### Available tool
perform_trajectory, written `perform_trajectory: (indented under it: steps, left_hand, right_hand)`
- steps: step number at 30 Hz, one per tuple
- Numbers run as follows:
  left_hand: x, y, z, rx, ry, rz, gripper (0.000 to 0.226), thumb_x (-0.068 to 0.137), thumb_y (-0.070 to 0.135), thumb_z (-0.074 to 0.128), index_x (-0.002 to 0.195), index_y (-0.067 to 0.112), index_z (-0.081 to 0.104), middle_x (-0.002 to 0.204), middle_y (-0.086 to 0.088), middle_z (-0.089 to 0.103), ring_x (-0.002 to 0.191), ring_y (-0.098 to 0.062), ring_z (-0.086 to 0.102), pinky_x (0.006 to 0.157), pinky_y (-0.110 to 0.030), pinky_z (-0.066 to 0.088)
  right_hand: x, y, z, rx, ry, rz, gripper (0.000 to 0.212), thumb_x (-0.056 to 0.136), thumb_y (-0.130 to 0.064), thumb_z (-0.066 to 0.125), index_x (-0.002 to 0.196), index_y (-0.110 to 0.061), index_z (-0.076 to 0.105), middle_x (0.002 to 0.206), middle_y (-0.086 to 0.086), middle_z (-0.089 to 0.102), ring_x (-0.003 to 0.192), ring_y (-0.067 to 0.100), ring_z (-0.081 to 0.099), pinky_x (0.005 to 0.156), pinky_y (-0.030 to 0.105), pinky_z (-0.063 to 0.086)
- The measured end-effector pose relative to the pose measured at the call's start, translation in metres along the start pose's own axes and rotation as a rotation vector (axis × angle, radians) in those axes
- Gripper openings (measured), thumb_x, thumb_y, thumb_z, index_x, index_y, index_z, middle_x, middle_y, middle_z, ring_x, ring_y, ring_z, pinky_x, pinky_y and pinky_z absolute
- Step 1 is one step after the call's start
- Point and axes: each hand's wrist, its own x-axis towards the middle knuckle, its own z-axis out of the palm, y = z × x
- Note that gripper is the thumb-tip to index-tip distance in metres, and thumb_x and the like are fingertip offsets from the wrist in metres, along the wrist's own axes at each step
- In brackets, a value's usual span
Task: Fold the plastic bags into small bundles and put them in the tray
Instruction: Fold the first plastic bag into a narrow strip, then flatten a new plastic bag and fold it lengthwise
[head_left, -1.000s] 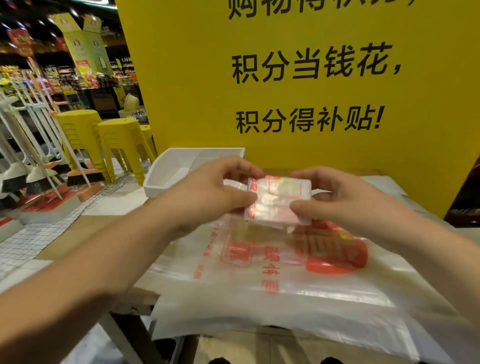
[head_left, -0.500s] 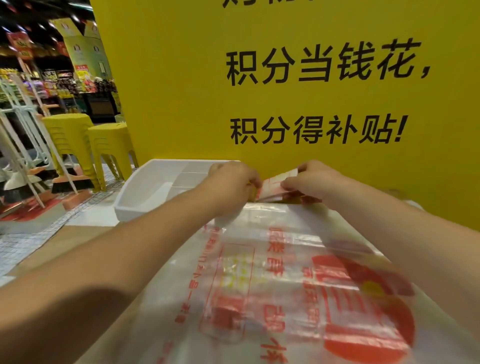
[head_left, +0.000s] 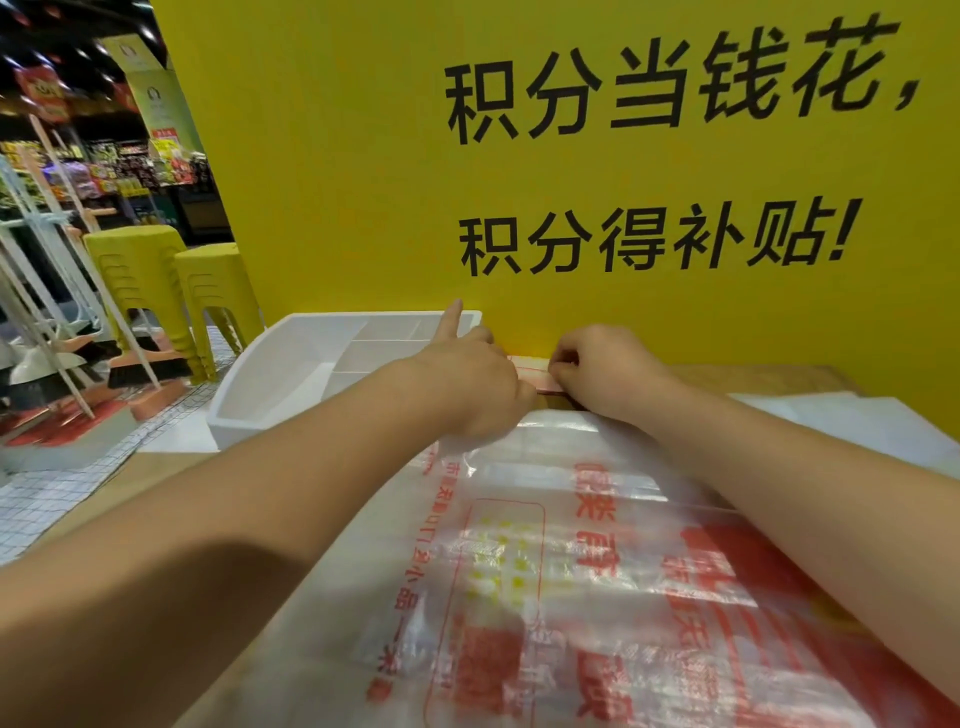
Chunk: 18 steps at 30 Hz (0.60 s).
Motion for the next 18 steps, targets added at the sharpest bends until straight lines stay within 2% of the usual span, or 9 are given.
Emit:
perform_trajectory:
  steps: [2, 5, 7, 9, 13, 16, 18]
  left_hand:
    - [0.002, 0.000, -0.004, 0.003, -0.030, -0.009, 0.054, 0.106, 0.033, 0.014, 0.111, 0.015, 0.064, 0.119, -0.010, 0.060, 0.141, -0.031, 0.028, 0.113, -0.066, -0.018]
    - [0.000, 0.000, -0.006, -0.014, -0.034, -0.024, 0.058, 0.105, 0.036, 0.012, 0.119, 0.016, 0.065, 0.127, -0.009, 0.056, 0.142, -0.029, 0.026, 0.114, -0.065, -0.017]
    - [-0.006, -0.001, -0.007, -0.049, 0.025, -0.017, 0.058, 0.105, 0.038, 0.012, 0.126, 0.018, 0.063, 0.136, -0.006, 0.052, 0.142, -0.025, 0.026, 0.116, -0.063, -0.013]
    - [-0.017, -0.003, -0.012, -0.099, 0.104, -0.008, 0.057, 0.105, 0.039, 0.014, 0.126, 0.020, 0.063, 0.139, -0.003, 0.051, 0.142, -0.023, 0.028, 0.117, -0.061, -0.009]
    - [-0.060, 0.000, -0.027, -0.143, 0.174, 0.008, 0.054, 0.106, 0.044, 0.017, 0.134, 0.021, 0.057, 0.145, -0.002, 0.047, 0.144, -0.022, 0.026, 0.120, -0.057, -0.004]
    - [-0.110, 0.010, -0.030, -0.168, 0.201, 0.053, 0.056, 0.103, 0.053, 0.021, 0.146, 0.026, 0.044, 0.153, 0.002, 0.038, 0.147, -0.020, 0.020, 0.122, -0.052, -0.001]
    - [-0.153, 0.021, -0.028, -0.243, 0.195, 0.106, 0.060, 0.100, 0.061, 0.022, 0.150, 0.031, 0.037, 0.158, 0.005, 0.032, 0.148, -0.017, 0.017, 0.123, -0.047, 0.000]
  right_hand:
    - [0.000, 0.001, -0.003, -0.040, -0.072, -0.025, 0.026, 0.098, -0.017, 0.049, 0.109, -0.018, 0.073, 0.111, 0.010, 0.070, 0.099, 0.028, 0.061, 0.082, 0.034, 0.052]
    - [-0.004, 0.000, -0.013, -0.050, -0.096, -0.051, 0.032, 0.101, -0.018, 0.043, 0.121, -0.017, 0.069, 0.122, 0.010, 0.067, 0.109, 0.030, 0.059, 0.090, 0.036, 0.050]
    - [-0.012, 0.001, -0.022, 0.002, -0.025, -0.070, 0.034, 0.103, -0.018, 0.041, 0.126, -0.016, 0.066, 0.127, 0.009, 0.066, 0.109, 0.027, 0.058, 0.084, 0.030, 0.045]
    - [-0.025, 0.000, -0.033, 0.042, 0.042, -0.085, 0.034, 0.104, -0.019, 0.040, 0.128, -0.016, 0.065, 0.125, 0.008, 0.066, 0.096, 0.020, 0.054, 0.075, 0.026, 0.037]
    - [-0.068, -0.009, -0.058, -0.005, 0.045, -0.149, 0.031, 0.103, -0.026, 0.045, 0.126, -0.017, 0.065, 0.119, 0.007, 0.068, 0.089, 0.019, 0.052, 0.070, 0.029, 0.035]
    - [-0.125, -0.017, -0.076, -0.044, 0.014, -0.224, 0.032, 0.102, -0.036, 0.048, 0.128, -0.023, 0.063, 0.122, 0.000, 0.067, 0.098, 0.019, 0.057, 0.076, 0.030, 0.040]
    - [-0.170, -0.019, -0.085, -0.044, -0.011, -0.276, 0.036, 0.101, -0.042, 0.047, 0.131, -0.027, 0.060, 0.130, -0.008, 0.062, 0.112, 0.014, 0.057, 0.084, 0.025, 0.038]
